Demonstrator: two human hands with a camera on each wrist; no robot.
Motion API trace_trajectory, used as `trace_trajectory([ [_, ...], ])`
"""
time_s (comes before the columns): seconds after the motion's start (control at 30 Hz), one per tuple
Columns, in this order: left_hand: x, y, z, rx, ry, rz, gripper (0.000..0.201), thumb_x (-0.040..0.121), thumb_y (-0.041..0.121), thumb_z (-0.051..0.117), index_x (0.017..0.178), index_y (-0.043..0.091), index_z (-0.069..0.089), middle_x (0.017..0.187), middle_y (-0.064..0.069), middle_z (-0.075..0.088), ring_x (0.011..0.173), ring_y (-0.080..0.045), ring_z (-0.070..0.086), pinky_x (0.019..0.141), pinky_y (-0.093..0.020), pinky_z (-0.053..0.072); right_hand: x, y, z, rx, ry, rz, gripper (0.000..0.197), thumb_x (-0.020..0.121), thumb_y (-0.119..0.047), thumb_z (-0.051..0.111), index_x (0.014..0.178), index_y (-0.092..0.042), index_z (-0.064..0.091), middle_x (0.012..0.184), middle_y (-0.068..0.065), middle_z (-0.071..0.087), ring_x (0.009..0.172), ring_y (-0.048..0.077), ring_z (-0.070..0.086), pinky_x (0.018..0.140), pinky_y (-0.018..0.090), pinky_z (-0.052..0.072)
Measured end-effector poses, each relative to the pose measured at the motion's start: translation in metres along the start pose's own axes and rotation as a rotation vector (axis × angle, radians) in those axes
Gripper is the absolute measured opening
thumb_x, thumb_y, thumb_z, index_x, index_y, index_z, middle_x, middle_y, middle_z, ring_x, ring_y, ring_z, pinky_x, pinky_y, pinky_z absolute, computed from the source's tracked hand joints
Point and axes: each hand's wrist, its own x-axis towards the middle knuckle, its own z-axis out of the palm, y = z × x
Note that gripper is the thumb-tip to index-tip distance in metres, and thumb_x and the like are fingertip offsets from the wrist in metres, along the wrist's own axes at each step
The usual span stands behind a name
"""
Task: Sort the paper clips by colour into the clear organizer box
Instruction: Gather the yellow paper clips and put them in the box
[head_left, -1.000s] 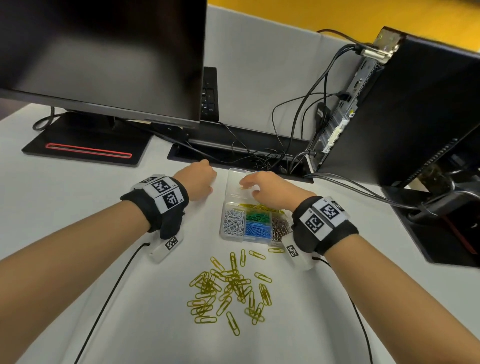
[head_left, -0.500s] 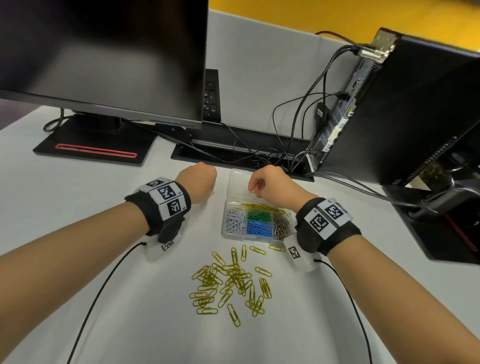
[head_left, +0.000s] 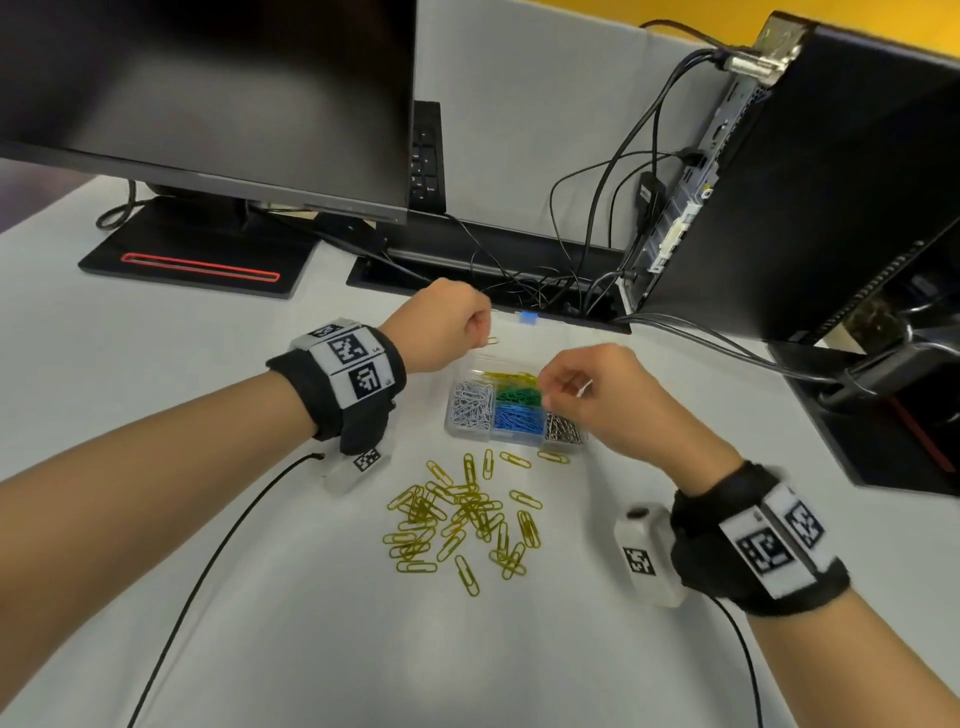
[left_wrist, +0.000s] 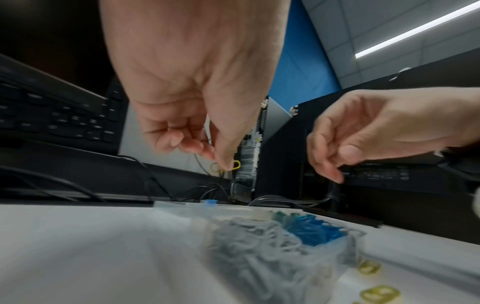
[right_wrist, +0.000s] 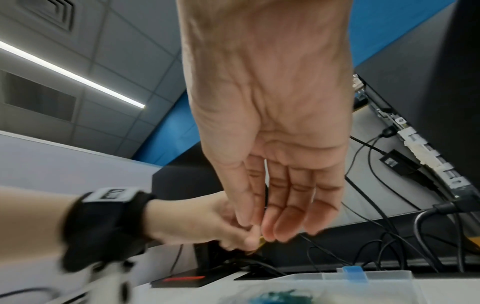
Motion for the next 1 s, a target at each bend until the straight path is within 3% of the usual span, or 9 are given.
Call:
trace_trajectory([
  [0.1,0.001,0.01,0.008,0.067,-0.085,0.019,0.011,0.085,0.021,0.068,0.095,0.015,0.066,0.091,0.002,0.062,0.084,-0.014,0.056,0.073,-0.026,0.043,-0.026,-0.004,0.012,-0.143,-0.157,0.049,0.014,0.085,-0.014,0.066,0.098,-0.013,0.068,0.099,0.002,0.066,0.085,0.015,0.06,0.073,0.018,0.051],
  [0.2,-0.009,0.013,0.004,0.082,-0.104,0.016,0.021,0.082,0.028,0.072,0.096,0.015,0.064,0.092,0.001,0.061,0.081,-0.013,0.055,0.067,-0.022,0.04,-0.046,-0.005,0.018,-0.263,-0.393,0.175,0.049,0.086,-0.027,0.066,0.131,-0.016,0.051,0.13,0.0,0.051,0.113,0.018,0.053,0.095,0.03,0.046],
  [0.33,-0.044,0.018,-0.013,0.179,-0.24,-0.04,0.034,0.072,0.041,0.078,0.09,0.021,0.058,0.082,0.008,0.054,0.072,-0.009,0.049,0.057,-0.021,0.037,-0.057,-0.004,0.033,-0.307,-0.538,0.122,0.053,0.085,-0.033,0.066,0.131,-0.018,0.046,0.134,0.0,0.041,0.12,0.021,0.045,0.1,0.038,0.043],
  [0.5,-0.096,0.025,-0.022,0.193,-0.594,-0.15,0.06,0.055,0.049,0.086,0.098,0.02,0.056,0.09,0.007,0.054,0.054,-0.009,0.059,0.046,-0.019,0.043,-0.057,-0.024,0.054,-0.297,-0.536,-0.043,0.061,0.084,-0.027,0.067,0.138,-0.017,0.04,0.135,0.001,0.041,0.125,0.019,0.04,0.105,0.035,0.038],
  [0.6,-0.115,0.031,-0.011,0.218,-0.71,-0.136,0.072,0.051,0.049,0.089,0.106,0.017,0.054,0.087,0.008,0.054,0.054,-0.007,0.058,0.048,-0.021,0.048,-0.05,-0.034,0.06,-0.278,-0.458,-0.042,0.069,0.076,-0.034,0.076,0.132,-0.013,0.042,0.128,0.003,0.041,0.118,0.019,0.04,0.1,0.035,0.041],
  [0.73,-0.119,0.039,0.01,0.338,-0.616,-0.029,0.06,0.06,0.041,0.085,0.1,0.016,0.048,0.081,0.007,0.049,0.068,-0.011,0.051,0.055,-0.021,0.039,-0.041,-0.039,0.072,-0.349,-0.42,-0.029,0.074,0.065,-0.048,0.08,0.121,-0.014,0.045,0.117,0.004,0.036,0.109,0.018,0.035,0.094,0.033,0.042],
  [0.8,-0.113,0.038,0.013,0.312,-0.533,-0.026,0.053,0.064,0.034,0.084,0.099,0.015,0.049,0.086,0.001,0.056,0.075,-0.016,0.054,0.059,-0.023,0.041,-0.035,-0.041,0.078,-0.345,-0.408,-0.036,0.068,0.067,-0.048,0.078,0.119,-0.015,0.049,0.113,0.003,0.034,0.104,0.017,0.034,0.092,0.031,0.042],
  [0.93,-0.102,0.028,0.008,0.26,-0.469,-0.048,0.062,0.064,0.029,0.085,0.113,0.013,0.05,0.09,0.002,0.049,0.084,-0.019,0.052,0.067,-0.027,0.041,-0.026,-0.043,0.084,-0.357,-0.383,-0.095,0.047,0.078,-0.03,0.074,0.117,-0.012,0.054,0.108,0.003,0.039,0.092,0.015,0.038,0.077,0.026,0.038],
  [1.0,-0.102,0.024,0.007,0.24,-0.474,-0.039,0.058,0.064,0.03,0.085,0.111,0.015,0.053,0.09,0.004,0.048,0.086,-0.017,0.05,0.068,-0.026,0.04,-0.024,-0.042,0.084,-0.366,-0.347,-0.146,0.032,0.085,-0.016,0.066,0.115,-0.01,0.056,0.106,0.006,0.047,0.088,0.015,0.042,0.073,0.024,0.037],
])
